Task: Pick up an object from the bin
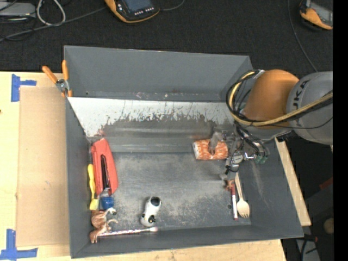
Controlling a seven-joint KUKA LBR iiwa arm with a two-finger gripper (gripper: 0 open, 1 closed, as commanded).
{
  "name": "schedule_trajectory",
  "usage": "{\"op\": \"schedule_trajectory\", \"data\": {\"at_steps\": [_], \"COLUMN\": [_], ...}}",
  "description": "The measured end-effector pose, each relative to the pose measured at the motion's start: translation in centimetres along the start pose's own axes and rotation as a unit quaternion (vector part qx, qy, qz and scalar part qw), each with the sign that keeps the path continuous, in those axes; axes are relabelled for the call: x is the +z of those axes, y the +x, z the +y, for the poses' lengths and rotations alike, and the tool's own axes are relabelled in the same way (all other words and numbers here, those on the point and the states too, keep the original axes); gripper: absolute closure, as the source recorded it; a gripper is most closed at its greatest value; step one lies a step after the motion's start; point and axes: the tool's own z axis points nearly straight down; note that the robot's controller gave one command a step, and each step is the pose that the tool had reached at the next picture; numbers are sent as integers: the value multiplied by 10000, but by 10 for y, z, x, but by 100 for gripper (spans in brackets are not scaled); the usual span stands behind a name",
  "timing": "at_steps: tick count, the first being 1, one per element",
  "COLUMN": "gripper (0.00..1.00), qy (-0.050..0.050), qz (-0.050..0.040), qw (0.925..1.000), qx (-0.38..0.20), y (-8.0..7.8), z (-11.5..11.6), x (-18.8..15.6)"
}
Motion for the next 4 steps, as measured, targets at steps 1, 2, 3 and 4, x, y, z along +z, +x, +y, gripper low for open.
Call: {"op": "schedule_trajectory", "data": {"at_steps": [1, 2, 3, 4], "gripper": [100, 100, 100, 100], "qy": [0, 0, -8, -9], "qz": [5, 5, 45, 40], "qw": [9983, 9983, 9983, 9984], "qx": [578, 577, 574, 572], "y": [1, 1, 3, 2], "z": [19, 19, 20, 20], "x": [0, 0, -42, -68]}}
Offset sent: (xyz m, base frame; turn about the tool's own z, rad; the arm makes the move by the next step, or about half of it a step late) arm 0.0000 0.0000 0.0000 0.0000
